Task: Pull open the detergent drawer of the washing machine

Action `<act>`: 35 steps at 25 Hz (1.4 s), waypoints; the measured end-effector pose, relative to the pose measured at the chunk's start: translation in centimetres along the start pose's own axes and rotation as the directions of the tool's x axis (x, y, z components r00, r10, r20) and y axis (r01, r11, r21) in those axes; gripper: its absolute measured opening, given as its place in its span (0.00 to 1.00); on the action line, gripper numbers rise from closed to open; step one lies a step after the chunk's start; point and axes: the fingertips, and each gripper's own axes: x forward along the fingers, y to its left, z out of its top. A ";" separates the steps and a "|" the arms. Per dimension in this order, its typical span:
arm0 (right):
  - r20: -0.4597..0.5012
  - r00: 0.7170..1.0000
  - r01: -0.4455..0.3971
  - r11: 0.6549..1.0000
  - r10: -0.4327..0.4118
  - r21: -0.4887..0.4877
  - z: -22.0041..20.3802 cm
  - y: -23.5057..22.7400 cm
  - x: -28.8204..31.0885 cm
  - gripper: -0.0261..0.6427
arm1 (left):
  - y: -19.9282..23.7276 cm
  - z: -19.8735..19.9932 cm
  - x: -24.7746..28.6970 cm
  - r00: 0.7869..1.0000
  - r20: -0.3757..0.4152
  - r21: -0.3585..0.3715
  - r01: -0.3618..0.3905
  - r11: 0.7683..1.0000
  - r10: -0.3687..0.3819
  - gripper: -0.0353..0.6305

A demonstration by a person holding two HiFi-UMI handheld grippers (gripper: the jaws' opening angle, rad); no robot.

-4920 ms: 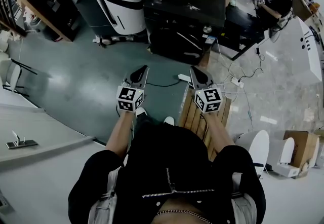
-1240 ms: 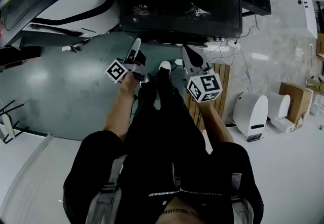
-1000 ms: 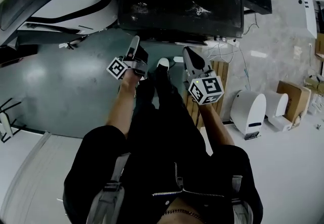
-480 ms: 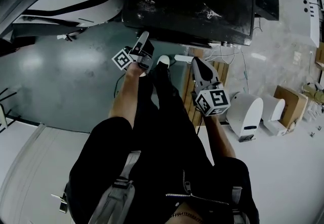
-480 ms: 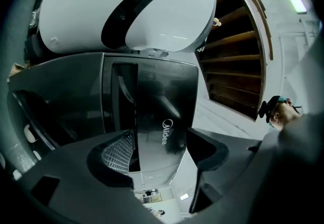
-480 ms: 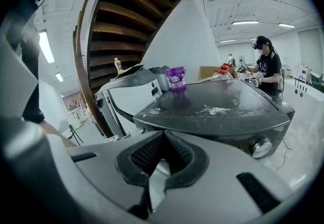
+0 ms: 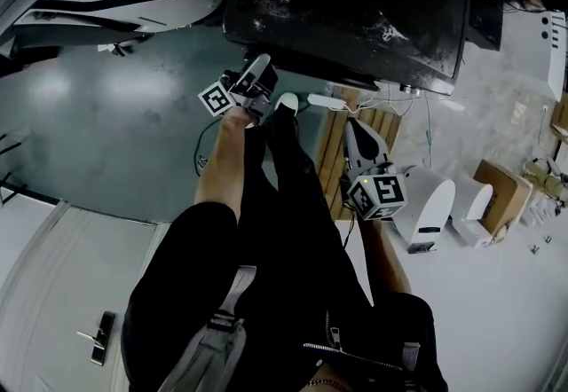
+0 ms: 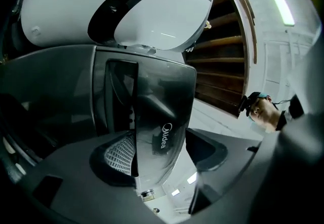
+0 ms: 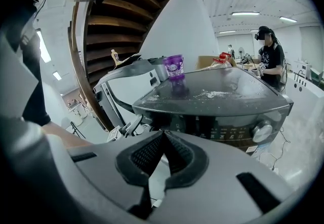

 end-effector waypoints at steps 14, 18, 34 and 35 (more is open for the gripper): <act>-0.052 0.999 0.011 0.999 -0.009 0.045 -2.5 0.2 0.6 0.05 | 0.8 0.3 -0.3 1.000 0.027 0.043 0.011 0.999 -0.012 0.36; -0.056 0.998 0.020 0.998 -0.016 0.061 -2.8 0.2 0.4 0.05 | 0.7 0.4 -0.2 0.997 0.074 0.045 -0.001 0.999 -0.002 0.36; -0.085 0.996 0.052 0.989 -0.040 0.137 -4.8 -0.3 -1.1 0.05 | 0.9 0.3 -0.6 0.998 0.041 0.074 0.054 0.996 -0.057 0.26; -0.085 0.996 0.051 0.989 -0.039 0.138 -4.8 -0.3 -1.1 0.05 | 0.9 0.3 -0.7 0.997 0.041 0.071 0.056 0.996 -0.059 0.25</act>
